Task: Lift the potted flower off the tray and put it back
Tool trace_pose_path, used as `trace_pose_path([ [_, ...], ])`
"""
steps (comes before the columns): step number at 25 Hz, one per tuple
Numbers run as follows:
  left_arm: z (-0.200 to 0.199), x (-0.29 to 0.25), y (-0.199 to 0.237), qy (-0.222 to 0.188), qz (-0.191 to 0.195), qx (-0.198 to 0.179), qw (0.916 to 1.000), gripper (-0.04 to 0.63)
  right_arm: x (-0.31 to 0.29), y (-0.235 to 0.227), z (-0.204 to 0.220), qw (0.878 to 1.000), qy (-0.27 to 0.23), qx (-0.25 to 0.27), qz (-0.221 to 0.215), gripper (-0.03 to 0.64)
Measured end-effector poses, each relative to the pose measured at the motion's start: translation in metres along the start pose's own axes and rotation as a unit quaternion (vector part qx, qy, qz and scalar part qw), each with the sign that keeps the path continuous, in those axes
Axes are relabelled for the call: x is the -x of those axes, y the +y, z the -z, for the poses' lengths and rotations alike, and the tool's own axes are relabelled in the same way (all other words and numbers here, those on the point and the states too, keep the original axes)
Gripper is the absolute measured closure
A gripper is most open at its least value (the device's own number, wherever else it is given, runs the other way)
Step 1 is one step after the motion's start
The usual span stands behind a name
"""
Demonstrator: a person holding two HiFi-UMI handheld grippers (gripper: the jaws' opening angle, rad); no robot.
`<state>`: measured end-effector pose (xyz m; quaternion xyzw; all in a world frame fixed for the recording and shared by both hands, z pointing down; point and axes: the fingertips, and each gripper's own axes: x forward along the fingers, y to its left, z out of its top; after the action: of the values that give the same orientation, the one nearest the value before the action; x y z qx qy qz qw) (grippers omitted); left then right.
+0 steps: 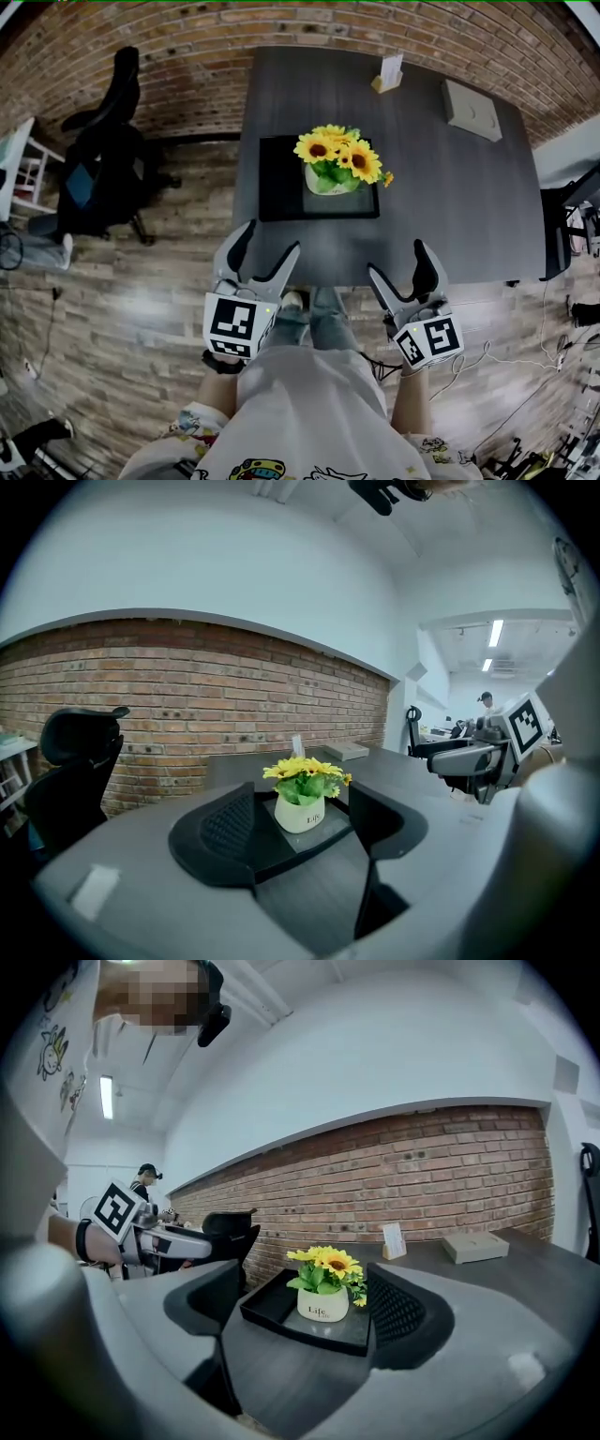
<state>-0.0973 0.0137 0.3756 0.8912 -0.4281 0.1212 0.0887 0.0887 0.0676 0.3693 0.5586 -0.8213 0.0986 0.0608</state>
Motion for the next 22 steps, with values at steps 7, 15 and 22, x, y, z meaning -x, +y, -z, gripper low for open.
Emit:
trace_pose_path([
  [7, -0.021, -0.052, 0.01, -0.004, -0.016, 0.008, 0.9998, 0.252, -0.042, -0.04, -0.019, 0.999, -0.003, 0.009, -0.031, 0.184],
  [15, -0.061, -0.101, 0.023, -0.031, -0.054, 0.003, 0.9981, 0.245, -0.087, -0.085, -0.046, 0.997, -0.011, 0.026, -0.074, 0.183],
  [22, -0.072, -0.116, 0.029, -0.037, -0.07, 0.007, 0.9968, 0.245, -0.109, -0.096, -0.055, 0.994, -0.008, 0.036, -0.104, 0.181],
])
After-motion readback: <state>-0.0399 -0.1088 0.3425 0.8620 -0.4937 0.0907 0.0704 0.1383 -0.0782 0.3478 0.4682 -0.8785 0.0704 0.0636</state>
